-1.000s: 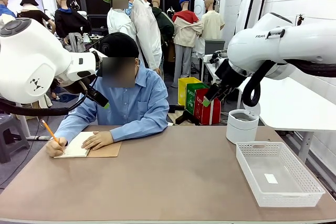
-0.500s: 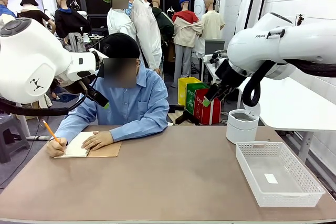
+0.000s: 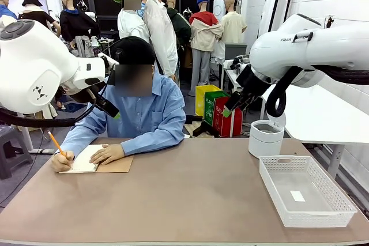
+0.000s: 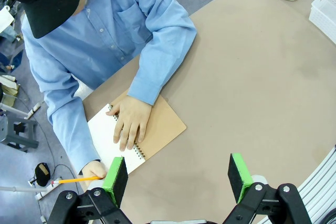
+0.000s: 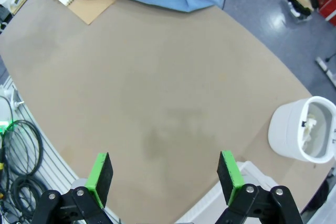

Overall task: Sort the paper based on its condition.
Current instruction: If a person hands you a paper, place it in the Organizing basket , and if it's crumpled, put it in the Trash can.

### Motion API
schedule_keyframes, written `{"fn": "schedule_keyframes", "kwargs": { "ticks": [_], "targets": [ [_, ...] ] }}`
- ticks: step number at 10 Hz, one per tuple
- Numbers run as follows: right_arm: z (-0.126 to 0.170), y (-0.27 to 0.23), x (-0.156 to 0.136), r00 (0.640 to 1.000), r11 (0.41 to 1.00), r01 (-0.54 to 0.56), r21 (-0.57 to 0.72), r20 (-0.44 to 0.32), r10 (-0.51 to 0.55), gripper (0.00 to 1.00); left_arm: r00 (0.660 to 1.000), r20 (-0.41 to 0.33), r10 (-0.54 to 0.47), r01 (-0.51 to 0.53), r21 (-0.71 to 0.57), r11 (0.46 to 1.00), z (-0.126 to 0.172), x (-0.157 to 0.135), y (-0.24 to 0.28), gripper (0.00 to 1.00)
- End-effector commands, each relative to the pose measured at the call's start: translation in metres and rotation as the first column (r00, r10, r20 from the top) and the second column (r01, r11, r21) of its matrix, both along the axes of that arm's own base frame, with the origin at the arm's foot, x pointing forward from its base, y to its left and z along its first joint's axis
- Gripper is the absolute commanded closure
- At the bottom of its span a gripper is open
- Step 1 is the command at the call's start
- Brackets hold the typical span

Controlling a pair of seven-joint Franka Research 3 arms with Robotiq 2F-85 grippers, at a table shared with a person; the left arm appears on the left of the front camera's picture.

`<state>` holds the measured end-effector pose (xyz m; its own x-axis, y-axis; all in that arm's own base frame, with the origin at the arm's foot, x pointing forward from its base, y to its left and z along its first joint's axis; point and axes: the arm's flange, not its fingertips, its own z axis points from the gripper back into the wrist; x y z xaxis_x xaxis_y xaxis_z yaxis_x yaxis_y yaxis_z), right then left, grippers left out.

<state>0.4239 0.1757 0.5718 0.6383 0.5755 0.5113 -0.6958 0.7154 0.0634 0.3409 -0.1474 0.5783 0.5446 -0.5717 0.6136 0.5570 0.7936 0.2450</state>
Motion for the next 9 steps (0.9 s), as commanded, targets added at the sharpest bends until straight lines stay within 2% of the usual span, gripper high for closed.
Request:
{"fn": "schedule_keyframes", "kwargs": {
  "ticks": [1, 9],
  "targets": [
    [0.0003, 0.0001, -0.0005, 1.000, 1.000, -0.001, -0.004, -0.005, 0.001, 0.00, 1.000, 0.002, -0.002, 0.002, 0.003, 1.000, 0.0000, -0.0002, 0.0001, 0.00],
    [0.0003, 0.0001, -0.0005, 1.000, 1.000, -0.001, -0.004, -0.005, 0.001, 0.00, 1.000, 0.002, -0.002, 0.002, 0.003, 1.000, 0.0000, -0.0002, 0.0001, 0.00]
  ]
}}
